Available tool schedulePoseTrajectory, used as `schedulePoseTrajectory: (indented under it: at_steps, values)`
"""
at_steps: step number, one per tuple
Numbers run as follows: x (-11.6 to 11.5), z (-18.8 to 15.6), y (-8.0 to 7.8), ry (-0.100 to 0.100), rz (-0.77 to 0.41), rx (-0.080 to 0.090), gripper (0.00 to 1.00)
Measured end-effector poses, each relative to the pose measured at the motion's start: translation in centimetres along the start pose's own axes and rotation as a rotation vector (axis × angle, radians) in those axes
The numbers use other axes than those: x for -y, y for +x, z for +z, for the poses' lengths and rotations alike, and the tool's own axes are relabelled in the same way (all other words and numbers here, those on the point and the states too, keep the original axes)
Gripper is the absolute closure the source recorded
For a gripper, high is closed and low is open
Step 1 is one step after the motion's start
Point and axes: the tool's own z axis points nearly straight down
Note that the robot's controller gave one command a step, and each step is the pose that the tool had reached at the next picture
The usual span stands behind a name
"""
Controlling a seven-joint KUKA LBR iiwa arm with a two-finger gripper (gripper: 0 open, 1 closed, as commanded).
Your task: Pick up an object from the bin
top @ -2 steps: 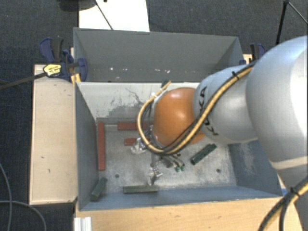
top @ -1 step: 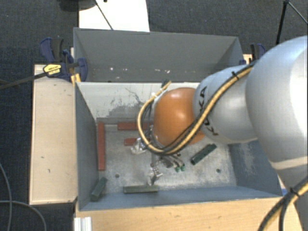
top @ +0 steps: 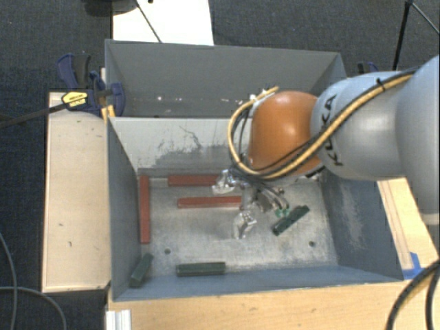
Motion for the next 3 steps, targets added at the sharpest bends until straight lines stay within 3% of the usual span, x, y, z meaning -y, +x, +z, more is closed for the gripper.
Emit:
schedulePoseTrajectory:
  at_steps: [1,2,3]
  values:
    - [1.5,-0.7,-0.6,0.003,0.024,0.007,0.00]
    - [-0.2,0.9,-1.3,0.000,-0.137,0.004,0.00]
    - [1.3,3.0,-2.7,0.002,0.223,0.001,1.00]
